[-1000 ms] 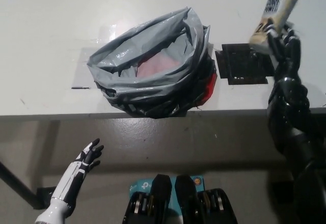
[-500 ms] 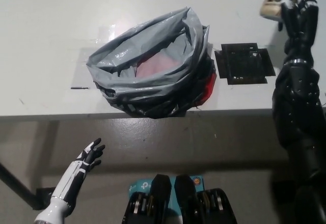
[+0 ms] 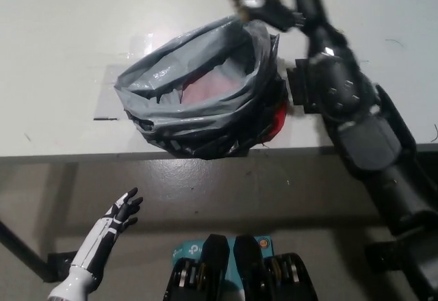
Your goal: Use the right hand to pick up a bottle of protein shake and place it into a plastic bag on the left side
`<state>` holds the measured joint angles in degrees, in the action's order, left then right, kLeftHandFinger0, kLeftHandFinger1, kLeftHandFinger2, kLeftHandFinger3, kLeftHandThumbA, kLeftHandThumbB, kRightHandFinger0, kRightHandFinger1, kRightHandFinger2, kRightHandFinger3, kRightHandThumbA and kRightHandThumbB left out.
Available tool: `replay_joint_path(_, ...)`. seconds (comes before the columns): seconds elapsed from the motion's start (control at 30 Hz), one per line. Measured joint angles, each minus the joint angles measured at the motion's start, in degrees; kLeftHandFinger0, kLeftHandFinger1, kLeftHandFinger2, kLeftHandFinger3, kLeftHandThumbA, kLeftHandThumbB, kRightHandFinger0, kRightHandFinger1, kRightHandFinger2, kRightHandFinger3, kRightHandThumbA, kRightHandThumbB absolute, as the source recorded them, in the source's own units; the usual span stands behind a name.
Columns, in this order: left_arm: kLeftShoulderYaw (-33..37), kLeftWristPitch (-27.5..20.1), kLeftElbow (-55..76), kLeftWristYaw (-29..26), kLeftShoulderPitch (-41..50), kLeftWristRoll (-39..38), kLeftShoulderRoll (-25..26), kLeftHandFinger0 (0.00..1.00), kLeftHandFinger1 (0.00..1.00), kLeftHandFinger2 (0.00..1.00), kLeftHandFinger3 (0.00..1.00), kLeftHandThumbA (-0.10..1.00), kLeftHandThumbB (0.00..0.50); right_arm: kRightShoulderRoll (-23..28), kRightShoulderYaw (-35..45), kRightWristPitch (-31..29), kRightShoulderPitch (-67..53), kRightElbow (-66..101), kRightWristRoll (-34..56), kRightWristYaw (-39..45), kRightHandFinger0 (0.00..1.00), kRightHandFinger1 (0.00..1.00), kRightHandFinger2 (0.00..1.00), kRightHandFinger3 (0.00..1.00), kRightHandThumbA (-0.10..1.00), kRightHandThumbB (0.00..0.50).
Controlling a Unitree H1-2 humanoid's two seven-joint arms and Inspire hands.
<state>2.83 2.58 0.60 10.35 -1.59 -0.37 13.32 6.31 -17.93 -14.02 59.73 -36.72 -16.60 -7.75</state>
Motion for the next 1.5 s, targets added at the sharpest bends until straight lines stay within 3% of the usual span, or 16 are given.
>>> replay_joint_path(0.07, 0.0, 0.0, 0.0, 0.3, -0.1, 0.0, 0.0, 1.00, 1.00, 1.00, 1.00, 1.00, 0.201, -0.1, -2.4, 0.2, 2.1, -1.3, -1.6, 1.0, 0.00, 0.21, 0.50, 0.57, -0.03, 0.191)
replay_joint_path(0.17, 0.1, 0.0, 0.0, 0.6, -0.4, 0.0, 0.1, 1.00, 1.00, 1.00, 1.00, 1.00, 0.203, -0.1, -4.8, 0.4, 4.2, -3.8, -4.1, 1.7, 0.00, 0.08, 0.32, 0.37, -0.04, 0.207)
replay_joint_path(0.27, 0.1, 0.1, 0.0, 0.9, -1.0, 0.0, 0.3, 1.00, 1.00, 1.00, 1.00, 1.00, 0.189, -0.4, -6.5, 0.4, 5.0, -6.7, -6.3, 2.1, 0.00, 0.05, 0.30, 0.31, -0.05, 0.207)
replay_joint_path(0.33, 0.1, 0.2, 0.0, 1.1, -1.4, 0.1, 0.5, 1.00, 1.00, 1.00, 1.00, 1.00, 0.183, -0.4, -6.9, 0.4, 5.0, -7.6, -7.3, 2.2, 0.00, 0.07, 0.36, 0.41, -0.04, 0.210)
replay_joint_path(0.43, 0.2, 0.3, 0.0, 1.3, -2.1, 0.1, 0.5, 1.00, 1.00, 1.00, 1.00, 1.00, 0.190, 0.0, -7.4, 0.3, 5.0, -8.1, -8.9, 2.2, 0.00, 0.24, 0.57, 0.63, -0.04, 0.195)
replay_joint_path(0.6, 0.5, 0.7, 0.0, 1.3, -2.8, 0.4, 0.5, 1.00, 1.00, 1.00, 1.00, 1.00, 0.210, 1.0, -7.8, 0.2, 4.9, -8.1, -10.6, 2.5, 0.01, 0.29, 0.59, 0.63, 0.00, 0.212)
replay_joint_path(0.67, 0.5, 0.8, 0.0, 1.4, -3.1, 0.4, 0.5, 1.00, 1.00, 1.00, 1.00, 1.00, 0.194, 1.5, -8.3, 0.3, 4.8, -8.1, -11.5, 2.8, 0.00, 0.23, 0.52, 0.60, 0.07, 0.267)
replay_joint_path(0.7, 0.6, 0.9, 0.0, 1.4, -3.2, 0.5, 0.5, 1.00, 1.00, 1.00, 1.00, 1.00, 0.197, 1.8, -8.4, 0.4, 4.6, -8.0, -11.6, 3.5, 0.05, 0.32, 0.64, 0.73, 0.20, 0.374)
replay_joint_path(0.73, 0.6, 0.9, 0.0, 1.4, -3.3, 0.5, 0.5, 1.00, 1.00, 1.00, 1.00, 1.00, 0.190, 2.1, -8.6, 0.6, 4.5, -7.8, -11.7, 4.3, 0.32, 0.56, 0.79, 0.85, 0.40, 0.468)
replay_joint_path(0.77, 0.7, 0.9, 0.0, 1.5, -3.5, 0.5, 0.5, 1.00, 1.00, 1.00, 1.00, 1.00, 0.189, 2.4, -9.0, 1.0, 4.1, -7.5, -11.7, 6.2, 0.40, 0.60, 0.75, 0.81, 0.45, 0.493)
replay_joint_path(0.8, 0.7, 1.0, 0.0, 1.5, -3.6, 0.5, 0.5, 1.00, 1.00, 1.00, 1.00, 1.00, 0.178, 2.6, -9.2, 1.2, 3.9, -7.4, -11.6, 6.9, 0.72, 0.96, 1.00, 1.00, 0.54, 0.499)
replay_joint_path(0.83, 0.7, 1.0, 0.0, 1.5, -3.7, 0.5, 0.5, 1.00, 1.00, 1.00, 1.00, 1.00, 0.171, 2.9, -9.5, 1.5, 3.5, -7.3, -11.5, 8.3, 1.00, 1.00, 1.00, 1.00, 0.58, 0.500)
replay_joint_path(0.97, 0.7, 1.1, -0.1, 1.5, -3.9, 0.5, 0.5, 1.00, 1.00, 1.00, 1.00, 1.00, 0.172, 3.3, -10.0, 2.3, 2.5, -7.1, -11.3, 11.4, 1.00, 1.00, 1.00, 1.00, 0.76, 0.500)
replay_joint_path(1.2, 0.8, 1.4, -0.5, 1.7, -4.0, 0.4, 0.5, 1.00, 1.00, 1.00, 1.00, 1.00, 0.188, 3.9, -12.4, 6.0, -0.3, -3.4, -10.9, 21.7, 1.00, 1.00, 1.00, 1.00, 0.79, 0.500)
replay_joint_path(1.4, 1.0, 1.5, -0.5, 2.3, -4.5, 0.4, 0.5, 1.00, 1.00, 1.00, 1.00, 1.00, 0.212, 4.1, -11.7, 9.3, -0.3, 4.2, -10.1, 28.3, 1.00, 1.00, 1.00, 1.00, 0.98, 0.500)
replay_joint_path(1.5, 1.0, 1.5, -0.5, 2.6, -4.9, 0.4, 0.5, 1.00, 1.00, 1.00, 1.00, 1.00, 0.211, 4.2, -8.4, 9.7, -0.2, 8.4, -8.6, 29.0, 1.00, 1.00, 1.00, 1.00, 0.98, 0.483)
